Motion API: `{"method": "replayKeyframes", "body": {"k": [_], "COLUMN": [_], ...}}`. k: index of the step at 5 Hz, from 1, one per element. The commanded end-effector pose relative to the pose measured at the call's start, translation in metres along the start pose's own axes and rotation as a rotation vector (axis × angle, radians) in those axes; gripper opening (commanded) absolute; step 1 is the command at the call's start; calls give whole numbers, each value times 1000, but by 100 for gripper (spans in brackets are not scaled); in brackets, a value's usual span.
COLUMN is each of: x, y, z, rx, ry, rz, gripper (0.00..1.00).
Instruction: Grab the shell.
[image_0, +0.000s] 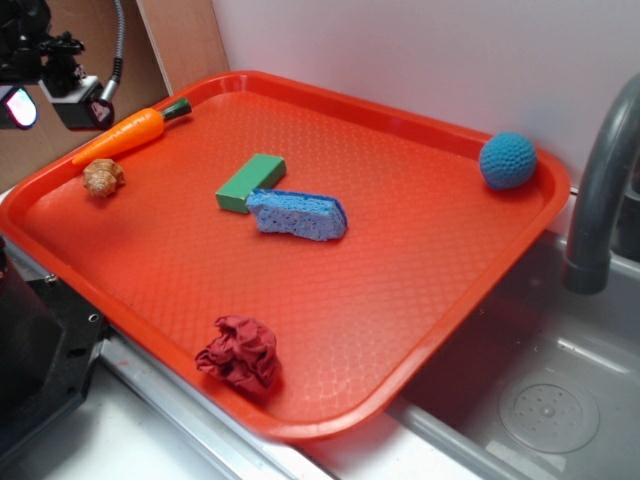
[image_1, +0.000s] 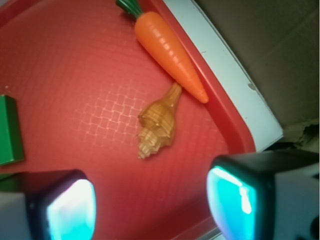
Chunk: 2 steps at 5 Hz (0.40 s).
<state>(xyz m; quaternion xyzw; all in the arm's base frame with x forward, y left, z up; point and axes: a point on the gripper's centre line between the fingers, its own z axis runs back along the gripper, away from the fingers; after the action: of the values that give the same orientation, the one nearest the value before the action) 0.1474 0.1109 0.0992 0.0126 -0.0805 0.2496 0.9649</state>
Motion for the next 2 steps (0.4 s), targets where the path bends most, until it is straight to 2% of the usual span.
{"method": "replayKeyframes", "body": {"k": [1, 2], "x": [-5, 6], "y": [6, 15], "z": [4, -15], "rx": [4, 33], "ry": [-21, -27], "rz": [4, 110], "gripper": [100, 100]}}
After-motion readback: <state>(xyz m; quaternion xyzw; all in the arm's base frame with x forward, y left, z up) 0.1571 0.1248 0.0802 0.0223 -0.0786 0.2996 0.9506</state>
